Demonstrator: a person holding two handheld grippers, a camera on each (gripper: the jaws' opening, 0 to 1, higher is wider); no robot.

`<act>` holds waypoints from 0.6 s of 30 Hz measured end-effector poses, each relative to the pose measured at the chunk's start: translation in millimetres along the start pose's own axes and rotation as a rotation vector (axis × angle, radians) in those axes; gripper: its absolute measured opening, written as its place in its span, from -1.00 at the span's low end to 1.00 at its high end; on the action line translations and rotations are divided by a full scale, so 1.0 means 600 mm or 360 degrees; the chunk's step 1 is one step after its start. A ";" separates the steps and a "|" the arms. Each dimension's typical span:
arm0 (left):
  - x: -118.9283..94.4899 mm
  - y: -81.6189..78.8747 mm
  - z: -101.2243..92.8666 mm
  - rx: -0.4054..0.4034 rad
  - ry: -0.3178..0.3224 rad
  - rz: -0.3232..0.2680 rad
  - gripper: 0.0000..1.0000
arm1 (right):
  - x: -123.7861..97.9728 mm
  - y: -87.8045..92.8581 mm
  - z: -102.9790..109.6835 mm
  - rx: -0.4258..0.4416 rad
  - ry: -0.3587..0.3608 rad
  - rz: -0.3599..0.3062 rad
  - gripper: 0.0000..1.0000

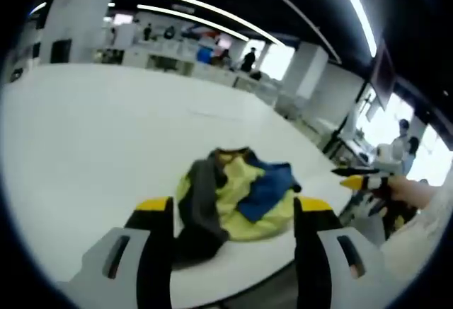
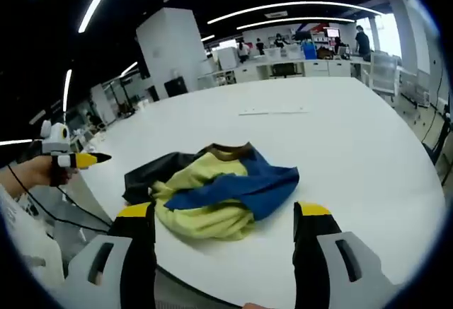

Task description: Fold the garment on the visible template until the final outline fits inside the template.

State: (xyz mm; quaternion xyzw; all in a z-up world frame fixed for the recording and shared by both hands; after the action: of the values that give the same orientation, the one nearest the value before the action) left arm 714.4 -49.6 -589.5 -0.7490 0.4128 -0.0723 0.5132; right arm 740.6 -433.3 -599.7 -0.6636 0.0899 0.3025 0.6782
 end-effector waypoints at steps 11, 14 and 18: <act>0.010 -0.015 0.000 0.0057 0.0007 -0.0007 0.31 | 0.008 -0.009 0.001 -0.0019 -0.0033 -0.0029 0.59; 0.007 -0.010 0.001 0.0036 -0.0001 -0.0004 0.31 | 0.013 -0.005 0.006 -0.0025 -0.0041 -0.0017 0.59; 0.007 -0.009 0.001 0.0030 -0.0003 -0.0006 0.31 | 0.015 -0.004 0.009 -0.0033 -0.0049 -0.0009 0.58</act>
State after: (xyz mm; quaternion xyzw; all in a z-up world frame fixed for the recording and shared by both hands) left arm 720.4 -51.3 -586.7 -0.7449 0.4102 -0.0764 0.5206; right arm 747.4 -425.4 -601.6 -0.6662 0.0746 0.3116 0.6734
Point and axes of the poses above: the point that each gripper's makers call its tool centre point, and the gripper's own axes: x roughly forward along the fingers, z roughly to its left, y roughly out of its underside, the point moved 9 cm from there along -x, roughly backward along the fingers, and after that the axes turned 15 degrees about y, right-handed, at the moved point
